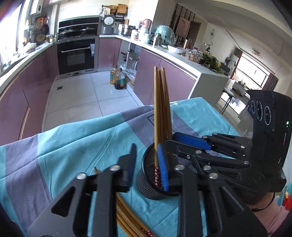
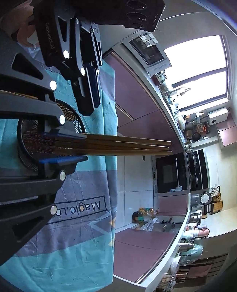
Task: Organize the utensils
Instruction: 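Open both grippers to release the chopsticks in the holder, then move both open grippers back over the remaining chopsticks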
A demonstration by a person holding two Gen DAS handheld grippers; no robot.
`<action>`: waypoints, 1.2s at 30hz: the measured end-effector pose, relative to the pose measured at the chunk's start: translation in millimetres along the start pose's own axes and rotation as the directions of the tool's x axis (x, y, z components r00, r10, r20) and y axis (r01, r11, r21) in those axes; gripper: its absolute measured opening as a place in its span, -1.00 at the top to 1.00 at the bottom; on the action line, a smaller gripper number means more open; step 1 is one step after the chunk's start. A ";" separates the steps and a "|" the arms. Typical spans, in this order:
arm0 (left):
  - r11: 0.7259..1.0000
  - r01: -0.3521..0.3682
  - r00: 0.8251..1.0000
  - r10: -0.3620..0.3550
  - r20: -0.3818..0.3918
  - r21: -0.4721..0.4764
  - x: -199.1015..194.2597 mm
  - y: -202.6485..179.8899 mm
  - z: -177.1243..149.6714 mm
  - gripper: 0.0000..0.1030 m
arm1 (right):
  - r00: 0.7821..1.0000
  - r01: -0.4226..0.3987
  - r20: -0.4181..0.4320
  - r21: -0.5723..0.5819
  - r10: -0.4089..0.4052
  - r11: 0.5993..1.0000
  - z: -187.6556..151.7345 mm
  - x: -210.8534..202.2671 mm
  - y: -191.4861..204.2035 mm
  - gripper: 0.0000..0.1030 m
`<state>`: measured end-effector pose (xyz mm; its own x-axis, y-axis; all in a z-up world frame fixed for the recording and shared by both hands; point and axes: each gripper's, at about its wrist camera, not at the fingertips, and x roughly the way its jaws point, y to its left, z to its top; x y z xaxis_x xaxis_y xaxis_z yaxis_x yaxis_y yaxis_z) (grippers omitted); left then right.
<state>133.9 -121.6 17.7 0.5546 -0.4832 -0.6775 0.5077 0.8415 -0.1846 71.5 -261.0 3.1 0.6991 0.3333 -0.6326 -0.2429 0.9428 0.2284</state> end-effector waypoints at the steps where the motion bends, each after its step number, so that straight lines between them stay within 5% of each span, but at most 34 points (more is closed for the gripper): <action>1: 1.000 -0.003 1.000 0.003 0.005 -0.001 -1.7 1.6 -0.9 0.47 | 1.000 0.007 0.005 -0.004 -0.007 1.000 -0.5 -0.9 1.2 0.50; 12: 0.995 -0.092 0.989 0.094 0.113 -0.030 -51.1 24.4 -41.4 0.26 | 0.995 -0.028 0.096 -0.071 0.035 0.997 -9.5 -39.4 18.2 0.31; 19: 0.986 -0.166 0.984 0.167 0.055 -0.014 -55.8 38.3 -84.3 0.22 | 0.983 -0.126 0.109 -0.192 0.149 0.973 -34.2 -73.7 49.2 0.26; 30: 0.983 -0.182 0.979 0.178 -0.097 -0.037 -19.1 53.0 -142.5 0.25 | 0.970 -0.198 -0.169 -0.130 0.176 0.971 -95.5 -1.6 72.7 0.31; 36: 0.981 -0.187 0.978 0.180 -0.103 -0.058 -17.8 60.9 -150.3 0.25 | 0.967 -0.182 -0.201 -0.115 0.156 0.977 -103.8 15.5 75.5 0.40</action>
<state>55.9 -25.4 -88.5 0.5661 -0.2963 -0.7692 0.3564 0.9294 -0.0957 -5.8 -184.0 -66.2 0.5026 0.4708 -0.7251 -0.4417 0.8608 0.2528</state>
